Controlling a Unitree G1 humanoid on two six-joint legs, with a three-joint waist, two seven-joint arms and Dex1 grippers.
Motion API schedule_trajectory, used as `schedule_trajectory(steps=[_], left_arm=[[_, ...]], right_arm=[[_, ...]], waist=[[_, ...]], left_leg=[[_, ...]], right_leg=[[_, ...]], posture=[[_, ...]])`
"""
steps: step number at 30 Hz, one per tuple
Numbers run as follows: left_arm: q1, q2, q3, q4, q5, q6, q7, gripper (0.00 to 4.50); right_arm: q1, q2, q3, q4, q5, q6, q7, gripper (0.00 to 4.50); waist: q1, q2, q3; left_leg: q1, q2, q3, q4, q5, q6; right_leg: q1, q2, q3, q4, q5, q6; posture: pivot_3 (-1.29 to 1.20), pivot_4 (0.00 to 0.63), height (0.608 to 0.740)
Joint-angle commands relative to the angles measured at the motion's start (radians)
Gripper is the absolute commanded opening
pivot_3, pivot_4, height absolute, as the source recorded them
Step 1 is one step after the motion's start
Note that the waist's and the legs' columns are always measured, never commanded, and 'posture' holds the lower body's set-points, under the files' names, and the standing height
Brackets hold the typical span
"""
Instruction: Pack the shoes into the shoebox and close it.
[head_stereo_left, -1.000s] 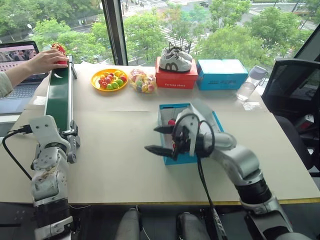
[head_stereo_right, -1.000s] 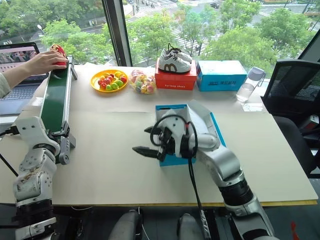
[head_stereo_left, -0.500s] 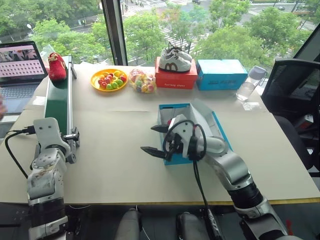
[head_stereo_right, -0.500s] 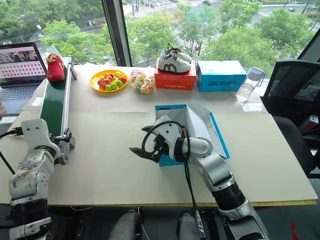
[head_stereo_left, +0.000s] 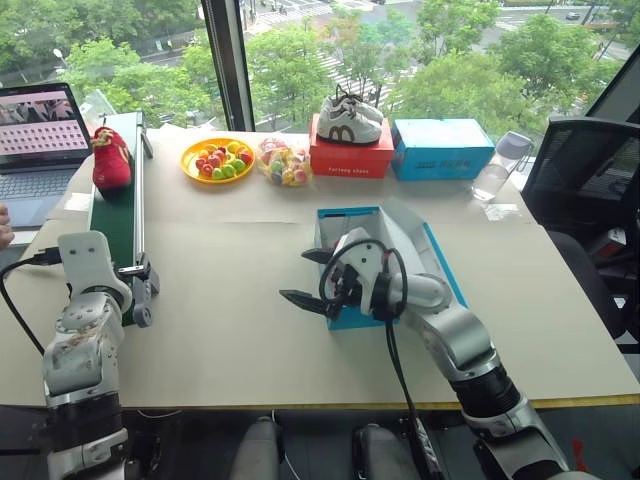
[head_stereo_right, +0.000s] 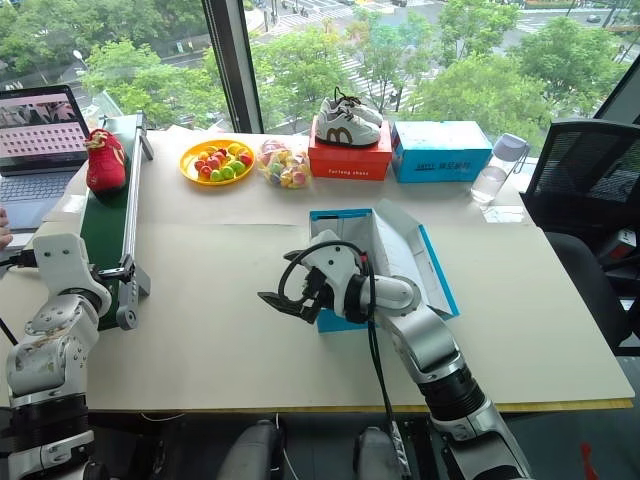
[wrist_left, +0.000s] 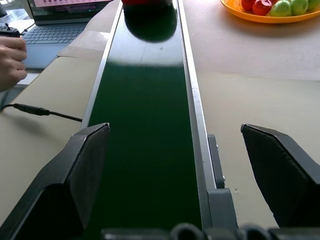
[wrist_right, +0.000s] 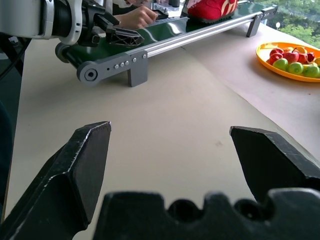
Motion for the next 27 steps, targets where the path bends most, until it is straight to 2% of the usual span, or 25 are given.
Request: schedule_trajectory(steps=[1, 27], left_arm=[[-0.01, 0.011, 0.01, -0.019, 0.004, 0.003, 0.001, 4.5], [-0.03, 0.042, 0.047, -0.006, 0.036, -0.049, 0.04, 4.5]], right_arm=[[-0.007, 0.004, -0.008, -0.026, 0.002, -0.007, 0.0, 4.48], [0.004, -0.002, -0.001, -0.018, -0.02, -0.006, 0.001, 4.48]], waist=[[0.0, 0.0, 0.0], [0.0, 0.0, 0.0]], left_leg=[[0.0, 0.0, 0.0, 0.0, 0.0, 0.0], [0.0, 0.0, 0.0, 0.0, 0.0, 0.0]], right_leg=[[0.0, 0.0, 0.0, 0.0, 0.0, 0.0], [0.0, 0.0, 0.0, 0.0, 0.0, 0.0]], posture=[[0.0, 0.15, 0.738], [0.0, 0.15, 0.738]])
